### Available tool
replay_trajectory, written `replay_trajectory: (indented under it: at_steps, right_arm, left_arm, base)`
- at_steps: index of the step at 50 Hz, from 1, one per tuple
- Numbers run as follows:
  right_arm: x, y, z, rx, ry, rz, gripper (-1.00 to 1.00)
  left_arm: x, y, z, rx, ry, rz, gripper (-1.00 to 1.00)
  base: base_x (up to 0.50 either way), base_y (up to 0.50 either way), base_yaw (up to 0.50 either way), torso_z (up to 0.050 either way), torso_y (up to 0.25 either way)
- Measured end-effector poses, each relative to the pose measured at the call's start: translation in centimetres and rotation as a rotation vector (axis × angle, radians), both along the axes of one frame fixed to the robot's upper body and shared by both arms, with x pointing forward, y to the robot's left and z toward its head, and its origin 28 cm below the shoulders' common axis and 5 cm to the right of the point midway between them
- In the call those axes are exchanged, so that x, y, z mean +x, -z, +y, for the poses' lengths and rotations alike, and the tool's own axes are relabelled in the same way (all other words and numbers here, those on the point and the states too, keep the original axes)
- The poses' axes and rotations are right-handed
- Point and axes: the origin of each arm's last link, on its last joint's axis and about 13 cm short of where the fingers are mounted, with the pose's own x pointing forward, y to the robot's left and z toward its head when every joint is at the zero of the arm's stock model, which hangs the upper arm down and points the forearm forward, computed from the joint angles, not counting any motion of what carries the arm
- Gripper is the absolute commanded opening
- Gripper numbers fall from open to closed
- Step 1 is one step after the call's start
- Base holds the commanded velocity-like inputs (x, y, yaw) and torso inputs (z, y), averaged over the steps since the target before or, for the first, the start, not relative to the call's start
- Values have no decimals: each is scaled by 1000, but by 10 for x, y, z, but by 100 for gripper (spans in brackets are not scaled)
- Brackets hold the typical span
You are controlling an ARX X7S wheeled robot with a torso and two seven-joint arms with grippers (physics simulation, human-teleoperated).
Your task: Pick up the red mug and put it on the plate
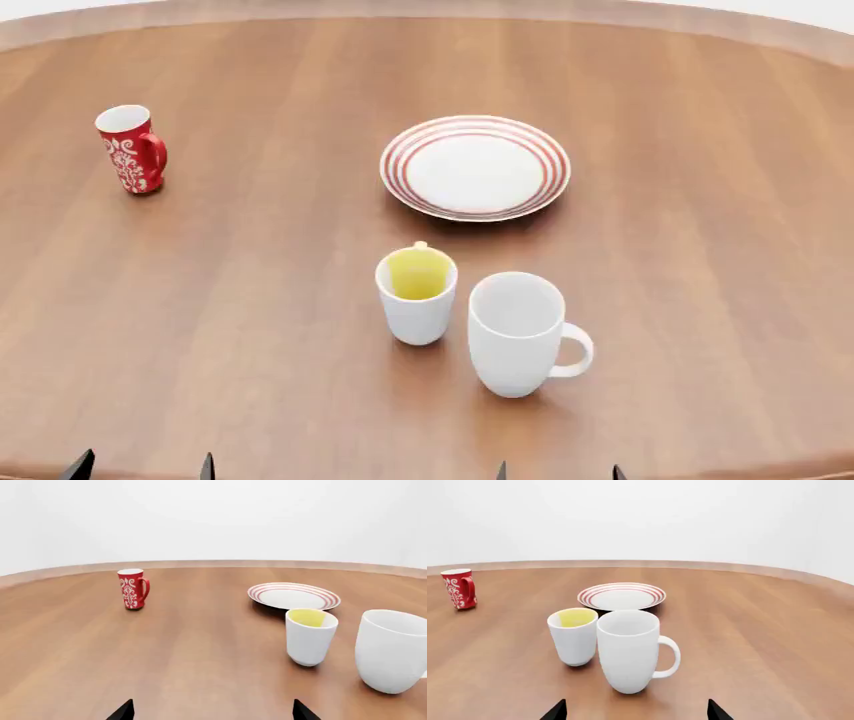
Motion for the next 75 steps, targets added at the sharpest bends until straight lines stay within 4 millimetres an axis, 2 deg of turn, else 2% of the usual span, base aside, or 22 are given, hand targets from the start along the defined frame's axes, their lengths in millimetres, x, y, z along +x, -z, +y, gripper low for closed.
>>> replay_trajectory:
  at_steps: [14, 26, 39, 44, 53, 58, 64, 75]
  right_arm:
    - [0, 1, 1, -8, -2, 3, 100]
    - [0, 3, 2, -3, -7, 17, 100]
    - [1, 0, 2, -12, -5, 28, 100]
    - [8, -20, 2, -8, -15, 29, 100]
    - [38, -80, 0, 23, -38, 21, 100]
    - [49, -108, 0, 25, -45, 12, 100]
    - [55, -127, 1, 15, -47, 5, 100]
    - [58, -144, 2, -1, -38, 4, 100]
  left_arm:
    - [-1, 1, 1, 0, -6, 1, 100]
    - [-1, 2, 2, 3, -11, 3, 100]
    - [1, -1, 1, -3, -6, 11, 100]
    - [11, -21, 3, -1, 5, 7, 100]
    - [38, -85, 10, -9, 38, -41, 100]
    - [47, -112, 11, 0, 53, -66, 100]
    - [51, -129, 12, 10, 66, -83, 100]
    - [53, -143, 13, 19, 77, -93, 100]
  base:
    - [0, -9, 0, 0, 0]
    - [0, -500, 0, 0, 0]
    - [0, 0, 0, 0, 0]
    - [0, 0, 0, 0, 0]
    - [0, 0, 0, 0, 0]
    - [0, 0, 0, 0, 0]
    - [36, 0, 0, 0, 0]
    - [500, 0, 0, 0, 0]
